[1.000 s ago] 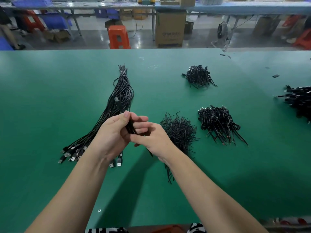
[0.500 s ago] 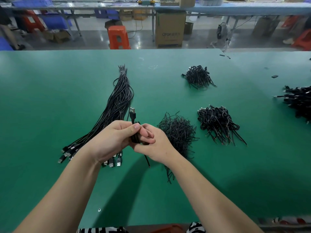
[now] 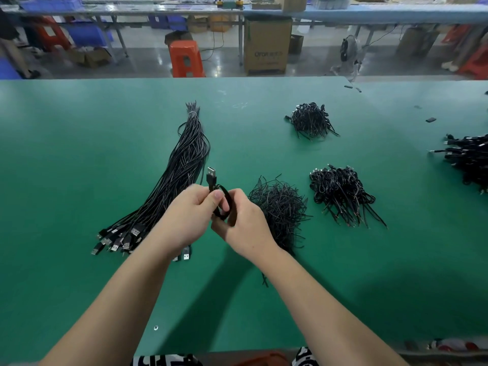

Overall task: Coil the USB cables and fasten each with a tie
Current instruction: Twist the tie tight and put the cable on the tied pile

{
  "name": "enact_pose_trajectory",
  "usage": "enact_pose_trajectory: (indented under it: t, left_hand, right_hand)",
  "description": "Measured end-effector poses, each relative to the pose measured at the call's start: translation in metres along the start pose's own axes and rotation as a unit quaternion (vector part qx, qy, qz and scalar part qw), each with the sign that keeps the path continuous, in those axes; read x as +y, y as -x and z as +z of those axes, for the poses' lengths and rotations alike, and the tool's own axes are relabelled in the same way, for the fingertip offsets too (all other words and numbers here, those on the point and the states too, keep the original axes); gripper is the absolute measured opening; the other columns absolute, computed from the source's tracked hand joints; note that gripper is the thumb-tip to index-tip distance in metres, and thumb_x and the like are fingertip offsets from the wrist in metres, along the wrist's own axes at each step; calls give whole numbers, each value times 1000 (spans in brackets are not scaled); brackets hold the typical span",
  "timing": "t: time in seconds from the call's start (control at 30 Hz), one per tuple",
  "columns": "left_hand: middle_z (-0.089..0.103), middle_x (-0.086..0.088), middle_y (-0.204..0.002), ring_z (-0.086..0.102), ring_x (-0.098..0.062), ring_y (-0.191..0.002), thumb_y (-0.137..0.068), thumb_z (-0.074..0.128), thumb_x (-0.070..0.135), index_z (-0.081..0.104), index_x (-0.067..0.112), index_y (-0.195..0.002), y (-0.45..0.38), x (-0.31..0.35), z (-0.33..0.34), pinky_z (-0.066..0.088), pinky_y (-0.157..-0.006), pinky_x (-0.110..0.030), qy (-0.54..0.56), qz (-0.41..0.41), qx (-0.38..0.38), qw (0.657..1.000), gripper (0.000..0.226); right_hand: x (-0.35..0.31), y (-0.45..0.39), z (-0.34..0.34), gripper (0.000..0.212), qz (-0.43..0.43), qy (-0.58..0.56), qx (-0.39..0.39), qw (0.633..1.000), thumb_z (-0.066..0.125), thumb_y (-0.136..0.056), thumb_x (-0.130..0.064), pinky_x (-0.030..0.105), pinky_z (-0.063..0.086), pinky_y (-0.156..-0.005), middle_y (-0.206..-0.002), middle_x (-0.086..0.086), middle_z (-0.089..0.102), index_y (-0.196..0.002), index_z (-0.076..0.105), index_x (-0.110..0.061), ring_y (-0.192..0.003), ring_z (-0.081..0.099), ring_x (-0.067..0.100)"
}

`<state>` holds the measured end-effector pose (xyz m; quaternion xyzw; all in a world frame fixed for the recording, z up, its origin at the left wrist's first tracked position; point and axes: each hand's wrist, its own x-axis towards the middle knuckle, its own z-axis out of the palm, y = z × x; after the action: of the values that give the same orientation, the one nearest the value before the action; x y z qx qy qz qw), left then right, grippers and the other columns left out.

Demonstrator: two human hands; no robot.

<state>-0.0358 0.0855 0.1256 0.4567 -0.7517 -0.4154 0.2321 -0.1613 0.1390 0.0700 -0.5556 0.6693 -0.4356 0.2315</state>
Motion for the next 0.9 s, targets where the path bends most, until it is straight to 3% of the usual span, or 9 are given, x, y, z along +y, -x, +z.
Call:
enact_pose_trajectory:
  t: [0.1,0.17,0.27,0.37,0.47,0.53,0.6,0.7,0.9]
  left_hand:
    - [50,-4,-96,50,-19,-90,-104,46,30,72,15,-94,1,-6,4,37,-79,-30,-144,24,75,986,32]
    - [53,-5,-88,53,-23,-81,-105,43,30,68,10,-97,1,-9,6,31,-66,-34,-162,23,77,984,33]
    - [46,-1,-71,46,-21,-63,-104,45,27,55,12,-73,4,-8,8,19,-60,-35,-189,55,117,974,36]
    - [37,4,-60,37,-11,-51,-101,51,29,29,24,-57,7,-2,7,21,-57,-35,-232,99,154,955,49]
    - [40,5,-56,41,-20,-48,-96,48,46,32,24,-56,7,-4,-2,25,-50,-33,-318,90,156,931,48]
    - [48,5,-54,47,-16,-50,-92,52,54,44,25,-68,4,-8,-10,32,-48,-32,-317,83,142,934,38]
    - [59,6,-57,56,-8,-57,-86,64,53,54,29,-84,0,-12,-17,41,-54,-26,-241,92,76,963,26]
    - [64,15,-62,58,-1,-62,-81,73,47,62,30,-76,-3,-15,-25,38,-55,-15,-197,104,-8,975,21]
    - [55,28,-50,52,8,-52,-88,68,43,66,31,-68,-8,-20,-24,36,-51,-9,-173,86,-20,981,24]
  right_hand:
    - [-2,-1,-3,25,-44,87,-34,995,61,-92,-30,43,49,-68,-87,2,63,-106,41,-23,-75,61,30]
    - [-2,-1,-2,25,-63,128,-51,988,52,-99,-29,43,44,-67,-99,10,65,-119,42,-17,-84,62,38]
    - [-1,0,4,25,-92,183,-80,976,42,-104,-21,42,38,-68,-113,14,60,-126,41,-10,-92,61,41]
    - [-2,2,9,27,-118,223,-88,964,43,-101,-14,39,32,-66,-110,12,54,-127,41,-7,-87,59,39]
    - [-3,4,11,22,-105,212,-75,969,41,-103,-17,38,30,-65,-106,13,56,-123,43,-7,-83,59,39]
    - [-1,4,11,22,-92,217,-78,969,39,-104,-17,38,31,-66,-107,14,59,-124,43,-8,-86,60,40]
    - [0,5,10,18,-86,235,-100,963,37,-104,-17,37,32,-66,-107,16,61,-120,42,-8,-86,61,41]
    - [0,6,10,7,-86,238,-128,959,31,-106,-20,40,34,-64,-100,15,61,-102,35,-15,-81,60,41]
    - [2,5,12,22,-96,260,-123,953,32,-106,-23,41,39,-65,-106,14,63,-119,43,-8,-82,62,39]
